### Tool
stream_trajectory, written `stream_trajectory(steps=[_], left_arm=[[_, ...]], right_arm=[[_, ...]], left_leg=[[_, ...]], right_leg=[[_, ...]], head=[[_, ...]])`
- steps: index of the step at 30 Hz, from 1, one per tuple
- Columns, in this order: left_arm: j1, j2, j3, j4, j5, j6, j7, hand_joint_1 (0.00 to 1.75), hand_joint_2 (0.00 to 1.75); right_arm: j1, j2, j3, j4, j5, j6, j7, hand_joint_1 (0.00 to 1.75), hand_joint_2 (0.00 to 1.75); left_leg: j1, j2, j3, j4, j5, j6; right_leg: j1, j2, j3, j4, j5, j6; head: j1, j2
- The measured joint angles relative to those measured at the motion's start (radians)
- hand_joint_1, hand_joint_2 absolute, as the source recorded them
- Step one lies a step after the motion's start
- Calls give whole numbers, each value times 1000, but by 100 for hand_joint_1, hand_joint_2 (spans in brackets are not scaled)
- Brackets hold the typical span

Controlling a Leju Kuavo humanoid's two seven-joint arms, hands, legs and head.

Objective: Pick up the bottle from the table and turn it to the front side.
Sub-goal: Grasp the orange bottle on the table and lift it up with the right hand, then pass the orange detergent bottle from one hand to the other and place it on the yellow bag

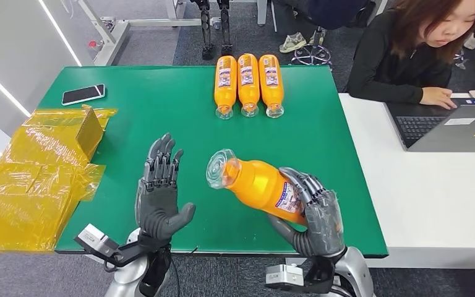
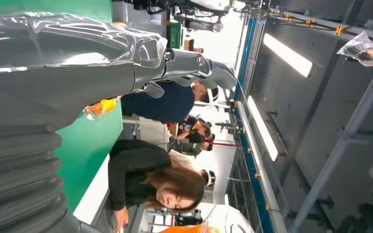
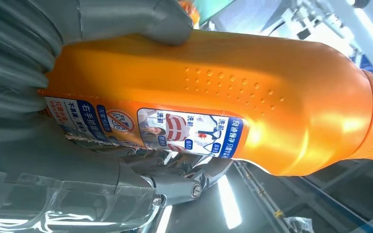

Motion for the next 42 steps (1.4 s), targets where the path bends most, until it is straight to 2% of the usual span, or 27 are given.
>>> stream_trajectory(steps=[4, 10, 16, 27, 36, 38, 42], left_arm=[[9, -2, 0, -11, 21, -37, -1, 0, 175], [16, -15, 0, -37, 28, -55, -1, 0, 175], [22, -17, -11, -67, 36, -78, -1, 0, 175], [19, -17, -72, -97, 45, -90, 2, 0, 175], [6, -22, -79, -93, 58, -98, 13, 0, 175], [0, -25, -79, -86, 61, -99, 10, 6, 175], [-6, -26, -78, -73, 62, -100, 1, 175, 175]], right_arm=[[2, 11, 16, 22, -75, 19, -46, 175, 175], [4, 80, 87, 120, -173, 21, -108, 175, 175], [4, 130, 124, 165, -178, 29, -108, 175, 175], [-1, 169, 157, 169, -214, 63, -119, 175, 175], [-39, 202, 201, 168, -252, 105, -120, 175, 175], [-47, 212, 216, 168, -258, 117, -120, 175, 175], [-59, 224, 233, 173, -264, 130, -112, 175, 175]], left_leg=[[0, 0, 0, 0, 0, 0], [1, 0, 0, 0, 0, 0], [0, 0, 0, 0, 0, 0], [0, 0, 0, 0, 0, 0], [1, 0, 0, 0, 0, 0], [1, 0, 0, 0, 0, 0], [0, 0, 0, 0, 0, 0]], right_leg=[[0, 0, 0, 0, 0, 0], [0, 0, 0, 1, -1, -1], [0, 0, 0, 1, -1, -1], [0, 0, 0, 1, -1, -1], [0, 0, 0, 1, 0, -1], [0, 0, 0, 1, 0, -1], [0, 0, 0, 1, -1, -1]], head=[[0, 0], [0, 0], [0, 0], [0, 0], [0, 0], [0, 0], [0, 0]])
